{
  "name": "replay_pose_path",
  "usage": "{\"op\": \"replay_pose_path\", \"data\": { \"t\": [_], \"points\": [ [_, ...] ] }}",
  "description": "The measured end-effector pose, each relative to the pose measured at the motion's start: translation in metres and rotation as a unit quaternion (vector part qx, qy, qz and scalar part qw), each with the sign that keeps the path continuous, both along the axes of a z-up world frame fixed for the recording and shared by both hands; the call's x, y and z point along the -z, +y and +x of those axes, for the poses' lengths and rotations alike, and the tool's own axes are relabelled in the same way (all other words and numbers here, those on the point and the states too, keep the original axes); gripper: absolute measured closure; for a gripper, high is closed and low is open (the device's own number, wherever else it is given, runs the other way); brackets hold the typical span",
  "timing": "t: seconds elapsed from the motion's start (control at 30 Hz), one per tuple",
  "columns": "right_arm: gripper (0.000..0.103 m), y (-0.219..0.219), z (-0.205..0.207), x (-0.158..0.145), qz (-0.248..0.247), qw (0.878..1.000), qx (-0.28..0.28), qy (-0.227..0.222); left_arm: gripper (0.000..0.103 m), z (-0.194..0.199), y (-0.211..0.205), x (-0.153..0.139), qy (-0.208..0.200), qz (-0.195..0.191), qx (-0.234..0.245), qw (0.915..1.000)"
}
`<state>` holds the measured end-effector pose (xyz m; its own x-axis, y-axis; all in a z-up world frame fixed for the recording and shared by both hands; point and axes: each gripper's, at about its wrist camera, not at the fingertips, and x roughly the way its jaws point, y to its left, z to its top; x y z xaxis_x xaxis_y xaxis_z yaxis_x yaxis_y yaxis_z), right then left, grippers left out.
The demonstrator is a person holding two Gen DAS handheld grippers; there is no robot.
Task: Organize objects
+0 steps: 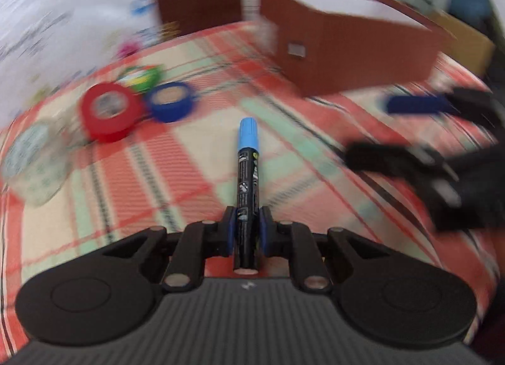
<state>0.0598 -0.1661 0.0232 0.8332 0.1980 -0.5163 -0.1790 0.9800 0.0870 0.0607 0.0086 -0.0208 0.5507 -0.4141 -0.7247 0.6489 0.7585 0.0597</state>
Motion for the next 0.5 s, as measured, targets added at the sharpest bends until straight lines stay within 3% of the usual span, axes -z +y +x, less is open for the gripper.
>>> {"op": "replay_pose_path", "data": {
  "t": [0.1,0.17,0.3,0.37,0.5],
  "points": [
    [0.026,-0.006,0.003,0.004,0.037,0.999,-0.003,0.025,0.081,-0.019,0.001,-0.001,-0.016,0.016,0.039,0.9990],
    [0.027,-0.004,0.003,0.007,0.032,0.999,-0.005,0.032,0.062,-0.021,0.011,-0.003,-0.021,0.019,0.019,0.9994],
    [0.027,-0.002,0.014,0.006,0.038,0.998,-0.013,0.042,0.061,-0.017,0.034,-0.006,-0.026,0.017,-0.012,0.9994],
    [0.027,-0.001,0.031,0.002,0.045,0.998,-0.020,0.042,0.061,-0.008,0.039,-0.003,-0.023,0.035,-0.041,0.9983],
    [0.027,0.010,0.074,0.007,0.058,0.995,-0.045,0.061,0.061,0.009,0.045,-0.003,-0.023,0.031,-0.080,0.9960]
  ]
}}
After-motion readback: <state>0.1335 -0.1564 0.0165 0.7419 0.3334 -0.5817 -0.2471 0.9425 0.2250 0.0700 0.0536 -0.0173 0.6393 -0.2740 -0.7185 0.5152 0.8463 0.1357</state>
